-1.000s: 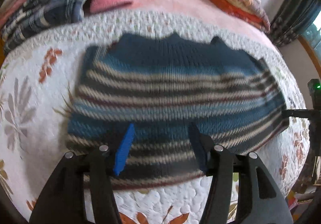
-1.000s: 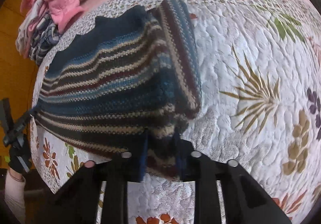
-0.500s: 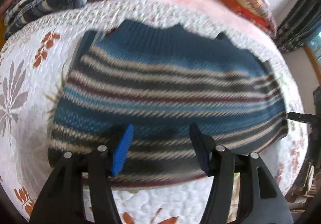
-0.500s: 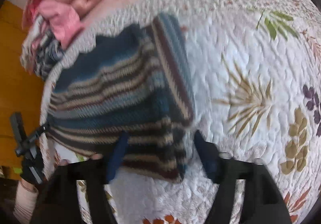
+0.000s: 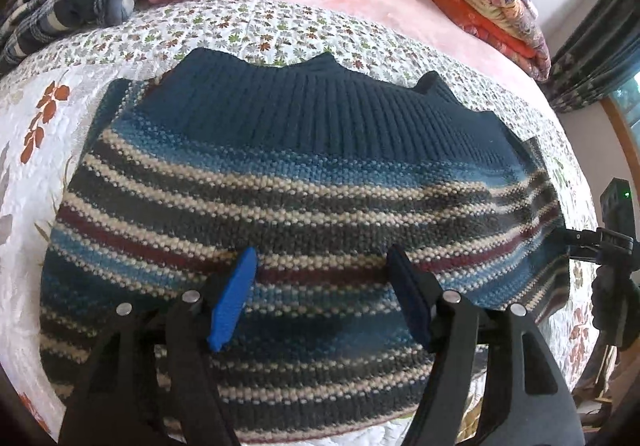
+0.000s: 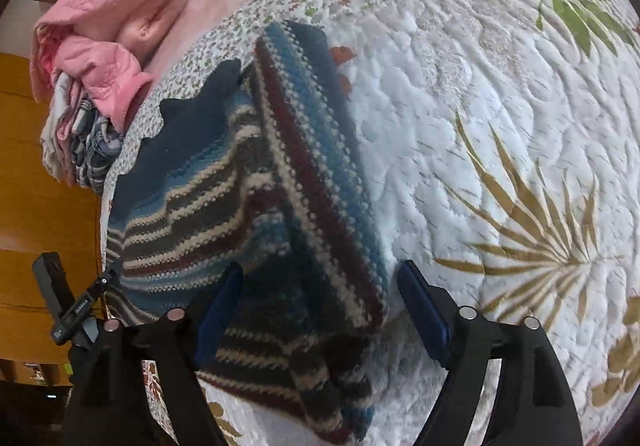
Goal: Fold small clothes
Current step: 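Open both grippers and release the folded sweater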
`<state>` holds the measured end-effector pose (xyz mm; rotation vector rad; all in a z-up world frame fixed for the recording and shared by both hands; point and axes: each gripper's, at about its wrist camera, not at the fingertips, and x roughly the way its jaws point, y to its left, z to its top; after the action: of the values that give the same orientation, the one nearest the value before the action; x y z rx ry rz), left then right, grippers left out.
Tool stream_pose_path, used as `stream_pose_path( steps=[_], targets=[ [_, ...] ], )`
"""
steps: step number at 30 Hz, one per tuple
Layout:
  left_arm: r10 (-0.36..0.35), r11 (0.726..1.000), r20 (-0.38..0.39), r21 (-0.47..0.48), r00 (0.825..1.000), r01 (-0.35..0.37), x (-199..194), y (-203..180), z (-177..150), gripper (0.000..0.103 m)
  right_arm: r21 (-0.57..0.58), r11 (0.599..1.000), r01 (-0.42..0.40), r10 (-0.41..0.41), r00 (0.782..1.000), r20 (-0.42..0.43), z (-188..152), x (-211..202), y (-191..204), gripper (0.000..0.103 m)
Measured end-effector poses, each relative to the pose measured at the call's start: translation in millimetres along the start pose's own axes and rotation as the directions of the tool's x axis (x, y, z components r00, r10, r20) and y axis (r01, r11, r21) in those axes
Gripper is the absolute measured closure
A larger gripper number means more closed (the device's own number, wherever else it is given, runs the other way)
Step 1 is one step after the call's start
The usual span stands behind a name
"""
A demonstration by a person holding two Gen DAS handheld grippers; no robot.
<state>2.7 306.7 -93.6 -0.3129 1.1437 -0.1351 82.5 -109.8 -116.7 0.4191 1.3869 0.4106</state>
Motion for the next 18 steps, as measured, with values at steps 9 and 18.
stream_pose_path(
  steps=[9, 18],
  targets=[
    [-0.007, 1.0, -0.008, 0.008, 1.0, 0.007, 4.6, 3.6, -0.3, 0.033, -0.051, 0.998, -0.041, 0.042, 0.999, 0.014, -0.1, -4.7, 6.5, 0.071],
    [-0.009, 1.0, -0.01, 0.012, 1.0, 0.009, 6.4, 4.5, -0.4, 0.032, -0.044, 0.999, -0.018, 0.019, 1.0, 0.011, -0.5, 0.6, 2.9, 0.071]
  ],
)
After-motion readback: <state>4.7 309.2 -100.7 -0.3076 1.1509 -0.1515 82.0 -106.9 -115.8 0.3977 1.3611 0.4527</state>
